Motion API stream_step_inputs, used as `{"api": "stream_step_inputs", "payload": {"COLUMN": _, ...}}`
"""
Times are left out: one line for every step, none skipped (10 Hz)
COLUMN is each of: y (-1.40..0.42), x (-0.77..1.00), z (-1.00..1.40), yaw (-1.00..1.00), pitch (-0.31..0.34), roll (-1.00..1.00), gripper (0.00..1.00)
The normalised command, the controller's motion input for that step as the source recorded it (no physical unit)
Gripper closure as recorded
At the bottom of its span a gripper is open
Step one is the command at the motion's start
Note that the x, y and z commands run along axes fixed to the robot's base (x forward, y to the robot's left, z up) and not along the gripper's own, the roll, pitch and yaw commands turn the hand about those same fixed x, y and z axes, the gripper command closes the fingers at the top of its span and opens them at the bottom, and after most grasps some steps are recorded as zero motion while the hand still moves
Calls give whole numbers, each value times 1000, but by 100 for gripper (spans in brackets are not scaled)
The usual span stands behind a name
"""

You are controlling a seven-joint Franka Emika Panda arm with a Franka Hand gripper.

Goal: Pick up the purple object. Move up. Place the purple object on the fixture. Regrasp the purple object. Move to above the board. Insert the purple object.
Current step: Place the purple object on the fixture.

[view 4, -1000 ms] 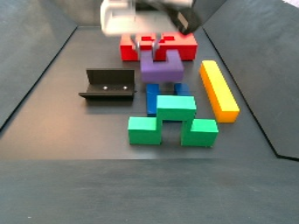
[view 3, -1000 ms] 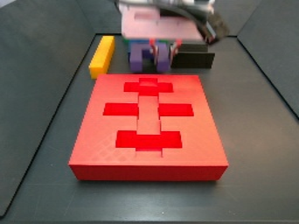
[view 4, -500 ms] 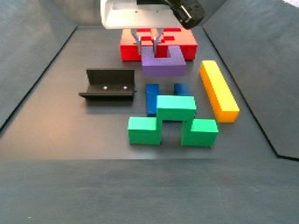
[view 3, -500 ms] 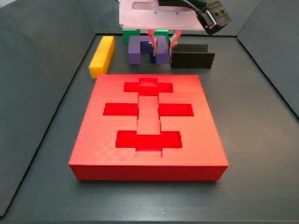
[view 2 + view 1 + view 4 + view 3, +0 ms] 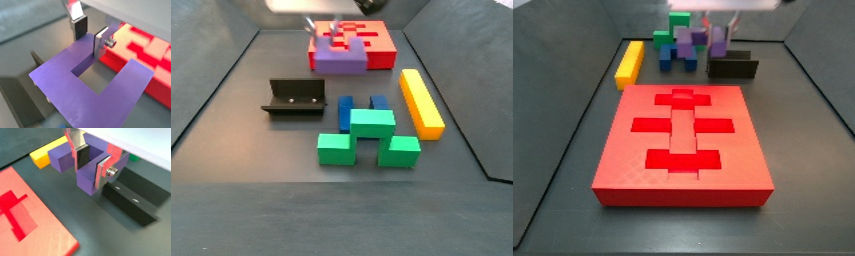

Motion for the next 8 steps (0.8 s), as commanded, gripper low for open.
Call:
{"api": "stream_step_inputs", "payload": {"y": 183, "x": 789, "z": 694, "yaw": -354, "pitch": -157, "roll": -834, "gripper": 100}}
{"api": "stream_step_inputs", "payload": {"y": 214, "x": 757, "z": 629, "yaw": -377, "pitch": -214, "roll": -834, "gripper": 100}}
{"api": "stream_step_inputs", "payload": {"y": 240, "x": 731, "z": 571, "yaw": -383, "pitch": -289, "roll": -834, "gripper": 100}}
{"api": "stream_step_inputs", "payload": {"y": 249, "x": 734, "z": 566, "yaw": -366, "pitch": -326, "roll": -849, "gripper": 100}}
{"api": "stream_step_inputs", "payload": {"y": 246, "x": 746, "z": 517, "yaw": -346, "pitch": -346, "roll": -849, "gripper": 100}}
{"api": "stream_step_inputs", "payload": {"y": 251, "x": 766, "z": 454, "yaw": -323, "pitch": -349, "roll": -831, "gripper": 100}}
{"api": "stream_step_inputs", "payload": {"y": 369, "x": 697, "z": 286, "yaw": -146, "pitch": -263, "roll": -826, "gripper": 100}}
{"api": "stream_step_inputs", "payload": {"y": 443, "x": 654, "z": 163, "yaw": 0, "pitch": 0, "roll": -854, "gripper": 100}}
